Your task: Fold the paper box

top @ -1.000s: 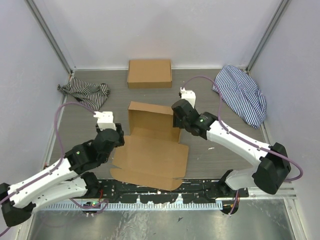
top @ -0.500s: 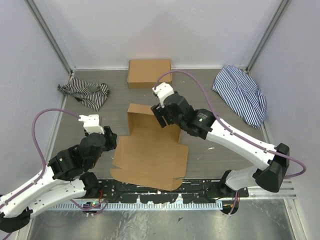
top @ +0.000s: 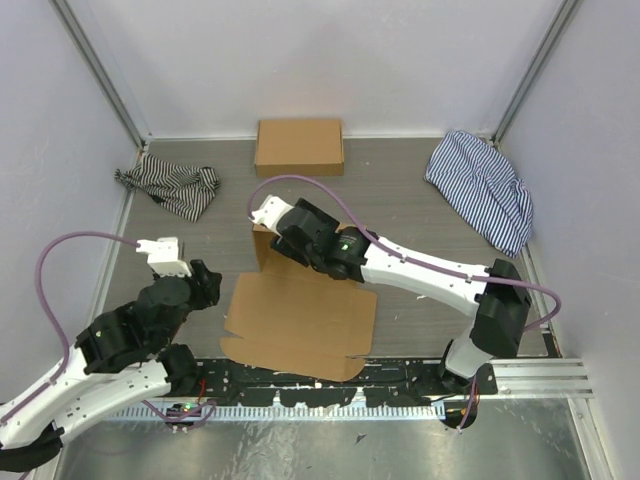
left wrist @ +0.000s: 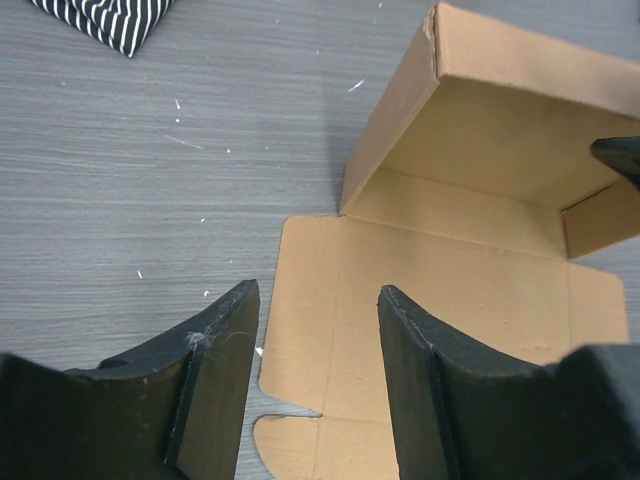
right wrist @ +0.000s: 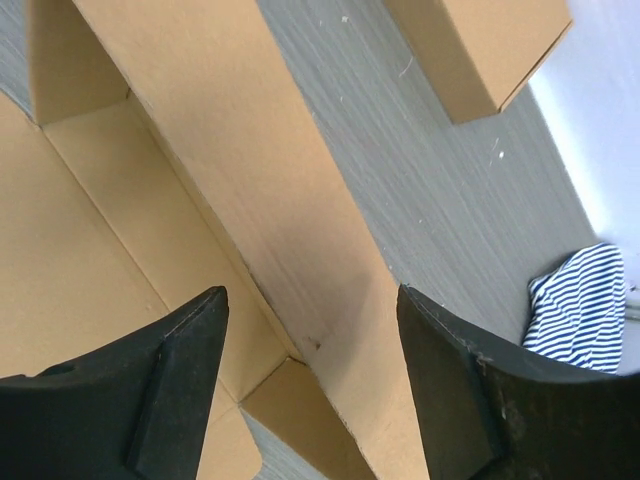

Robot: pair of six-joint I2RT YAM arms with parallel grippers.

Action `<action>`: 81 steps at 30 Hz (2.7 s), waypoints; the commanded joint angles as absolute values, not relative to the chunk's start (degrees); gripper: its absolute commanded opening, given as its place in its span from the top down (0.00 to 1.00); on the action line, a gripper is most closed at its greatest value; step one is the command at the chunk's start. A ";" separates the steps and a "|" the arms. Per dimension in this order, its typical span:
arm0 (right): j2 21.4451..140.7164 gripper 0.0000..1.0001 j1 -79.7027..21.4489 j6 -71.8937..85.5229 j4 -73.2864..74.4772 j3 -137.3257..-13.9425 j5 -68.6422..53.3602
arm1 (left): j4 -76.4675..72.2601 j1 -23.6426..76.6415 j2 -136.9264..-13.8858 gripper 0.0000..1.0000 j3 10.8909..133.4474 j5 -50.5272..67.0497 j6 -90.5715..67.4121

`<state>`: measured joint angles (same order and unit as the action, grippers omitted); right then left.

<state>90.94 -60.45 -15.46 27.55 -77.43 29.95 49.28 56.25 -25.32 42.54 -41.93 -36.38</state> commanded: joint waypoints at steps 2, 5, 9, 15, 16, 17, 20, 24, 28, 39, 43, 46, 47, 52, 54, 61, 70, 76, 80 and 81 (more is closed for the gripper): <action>95.91 0.30 -61.69 -18.43 22.71 -83.33 38.68 | 49.99 56.27 -21.37 0.43 41.45 -43.11 -37.23; 100.85 0.40 -61.70 -18.19 22.75 -86.28 45.07 | 50.42 56.29 -21.41 0.43 41.35 -42.89 -37.44; 105.15 0.61 -61.26 -17.33 22.89 -88.89 48.45 | 50.63 56.25 -22.10 0.42 41.48 -42.72 -37.44; 105.72 0.89 -58.15 -11.93 25.31 -91.72 49.99 | 50.43 56.33 -21.76 0.42 41.00 -42.50 -37.44; 105.73 0.91 -56.86 -9.87 27.28 -92.74 49.48 | 50.38 56.30 -21.65 0.42 40.87 -42.47 -37.44; 105.71 0.94 -55.36 -7.61 29.59 -93.97 48.58 | 50.32 56.26 -21.56 0.42 40.87 -42.50 -37.52; 105.78 0.97 -47.60 2.43 39.06 -98.36 39.21 | 50.11 56.25 -21.44 0.42 40.78 -42.46 -37.44; 103.44 0.99 -34.24 12.83 43.25 -95.58 20.73 | 50.10 56.26 -21.40 0.42 40.78 -42.65 -37.44; 95.71 0.98 -25.36 18.90 36.92 -80.99 9.30 | 49.70 56.30 -21.27 0.42 40.78 -42.81 -37.39; 70.39 0.67 -33.12 56.59 19.52 -43.90 -5.33 | 47.50 56.32 -24.57 0.41 41.11 -41.69 -36.72; 65.13 0.41 -41.93 64.21 18.59 -42.40 -2.50 | 45.53 56.26 -25.47 0.41 40.96 -40.81 -37.01; 65.89 0.40 -44.00 50.16 28.13 -52.75 0.97 | 45.93 56.25 -25.17 0.41 40.96 -40.52 -37.07; 66.95 0.40 -44.01 43.53 32.23 -57.10 3.80 | 46.04 56.26 -24.83 0.41 40.91 -40.42 -37.13; 76.54 0.41 -43.62 13.61 35.11 -71.48 11.77 | 45.44 56.33 -23.51 0.42 40.13 -39.82 -37.43; 82.22 0.41 -43.56 6.56 32.98 -74.91 8.55 | 46.07 56.31 -23.36 0.43 40.28 -40.00 -37.64; 101.54 0.45 -43.56 -4.90 33.59 -85.40 2.01 | 49.92 56.27 -23.25 0.42 41.61 -41.08 -38.18; 107.67 0.49 -43.58 -5.67 34.42 -84.38 -1.94 | 51.13 56.28 -22.69 0.42 41.40 -41.77 -38.66; 108.70 0.59 -43.68 -3.58 33.82 -82.13 -2.64 | 50.95 56.25 -22.94 0.42 40.64 -41.34 -39.20; 108.28 0.78 -43.68 -1.77 32.79 -80.17 -1.83 | 50.57 56.27 -23.32 0.42 40.58 -40.98 -39.29; 107.71 0.85 -43.60 -1.09 32.52 -79.57 -0.96 | 50.52 56.30 -23.42 0.42 40.72 -40.89 -39.29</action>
<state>109.56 -43.51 -3.60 34.46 -81.01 -1.65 50.87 56.25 -23.14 40.91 -40.84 -39.03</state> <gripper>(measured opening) 0.260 0.579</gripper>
